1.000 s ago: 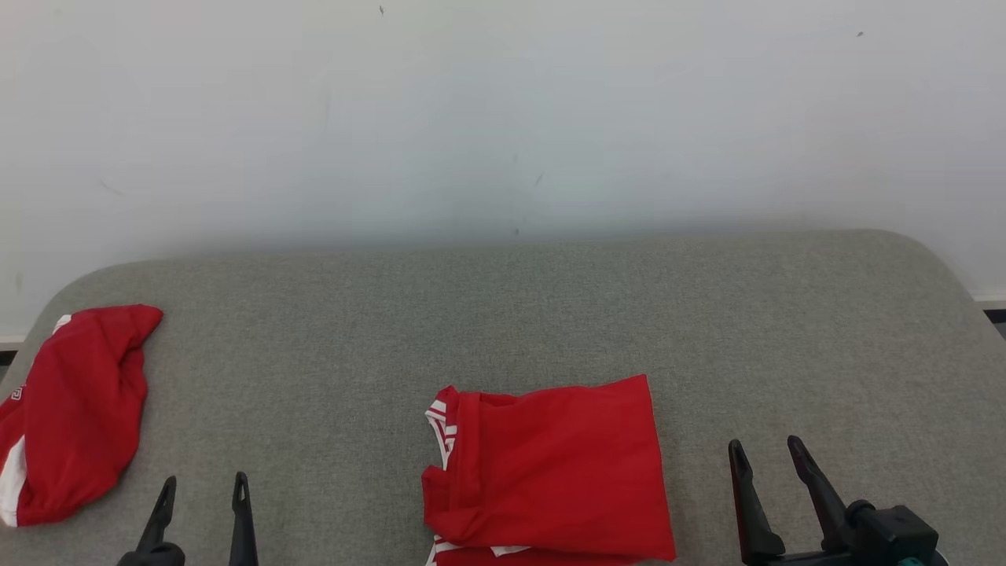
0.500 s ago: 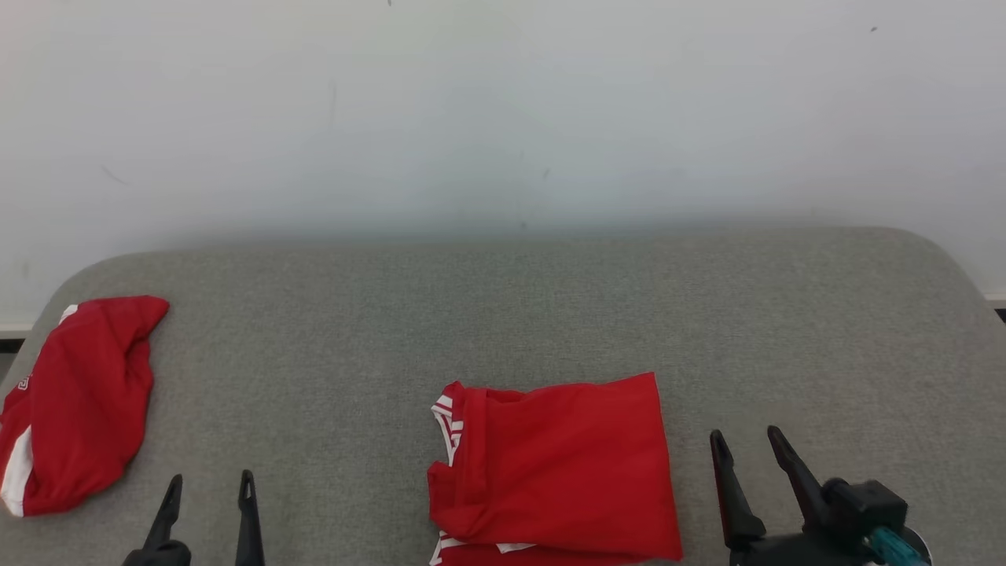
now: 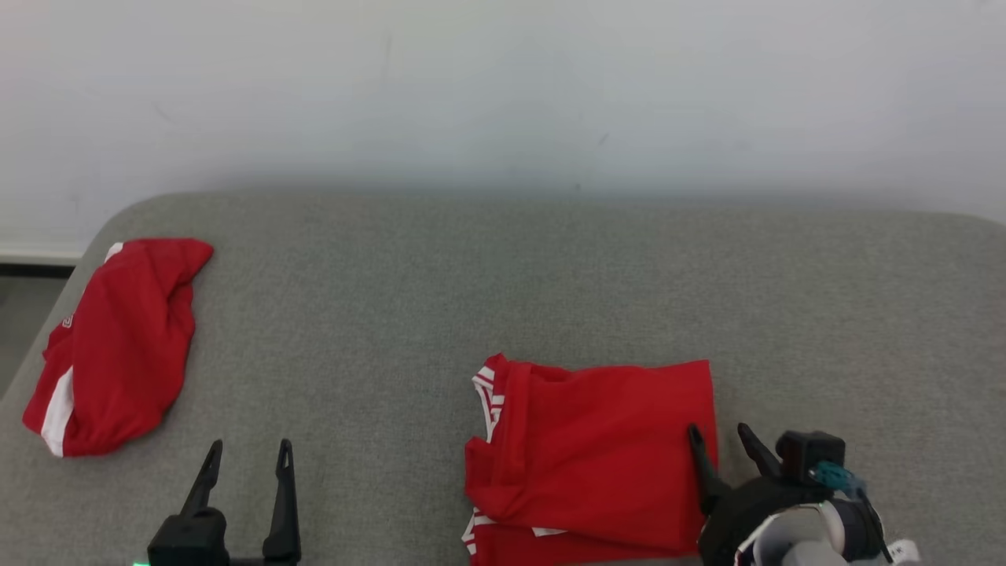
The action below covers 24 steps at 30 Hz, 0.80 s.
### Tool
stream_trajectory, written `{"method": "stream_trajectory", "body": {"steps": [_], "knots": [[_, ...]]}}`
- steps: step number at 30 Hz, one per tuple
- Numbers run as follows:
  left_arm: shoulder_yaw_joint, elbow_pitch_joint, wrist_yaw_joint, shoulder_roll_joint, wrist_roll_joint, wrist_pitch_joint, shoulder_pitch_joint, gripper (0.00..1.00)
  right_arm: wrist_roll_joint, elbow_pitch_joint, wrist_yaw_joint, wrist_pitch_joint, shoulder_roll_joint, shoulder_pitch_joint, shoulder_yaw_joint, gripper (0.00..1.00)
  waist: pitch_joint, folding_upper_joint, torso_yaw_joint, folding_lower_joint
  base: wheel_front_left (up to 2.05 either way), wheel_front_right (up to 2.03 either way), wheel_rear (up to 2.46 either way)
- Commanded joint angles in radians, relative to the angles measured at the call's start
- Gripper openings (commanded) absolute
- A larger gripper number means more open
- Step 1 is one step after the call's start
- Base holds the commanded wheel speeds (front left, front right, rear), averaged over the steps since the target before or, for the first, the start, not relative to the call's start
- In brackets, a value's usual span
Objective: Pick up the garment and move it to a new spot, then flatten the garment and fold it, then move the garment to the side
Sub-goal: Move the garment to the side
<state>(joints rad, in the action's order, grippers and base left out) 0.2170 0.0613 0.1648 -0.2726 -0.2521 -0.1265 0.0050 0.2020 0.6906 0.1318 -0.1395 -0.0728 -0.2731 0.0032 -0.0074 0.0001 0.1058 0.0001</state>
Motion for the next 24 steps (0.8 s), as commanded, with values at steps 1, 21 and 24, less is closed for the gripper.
{"method": "stream_trajectory", "body": {"steps": [1,21,24], "knots": [[0.003,0.005,-0.003,0.005,-0.003,-0.007,-0.019,1.0,0.0,0.032,-0.003,-0.011,0.0,-0.03,0.005,1.0,0.038,-0.0001,0.03,-0.0001,0.0,0.0,0.0],[0.015,0.066,-0.013,0.038,-0.044,-0.064,-0.056,1.0,0.044,0.321,-0.003,-0.067,-0.067,-0.264,0.178,0.0,0.088,-0.0001,-0.003,-0.0001,0.0,0.0,0.0],[0.016,0.048,-0.015,0.038,-0.041,-0.07,-0.085,1.0,0.057,0.302,-0.003,-0.041,-0.122,-0.334,0.249,0.0,0.153,-0.0001,-0.031,-0.0001,0.0,0.0,0.0]]}}
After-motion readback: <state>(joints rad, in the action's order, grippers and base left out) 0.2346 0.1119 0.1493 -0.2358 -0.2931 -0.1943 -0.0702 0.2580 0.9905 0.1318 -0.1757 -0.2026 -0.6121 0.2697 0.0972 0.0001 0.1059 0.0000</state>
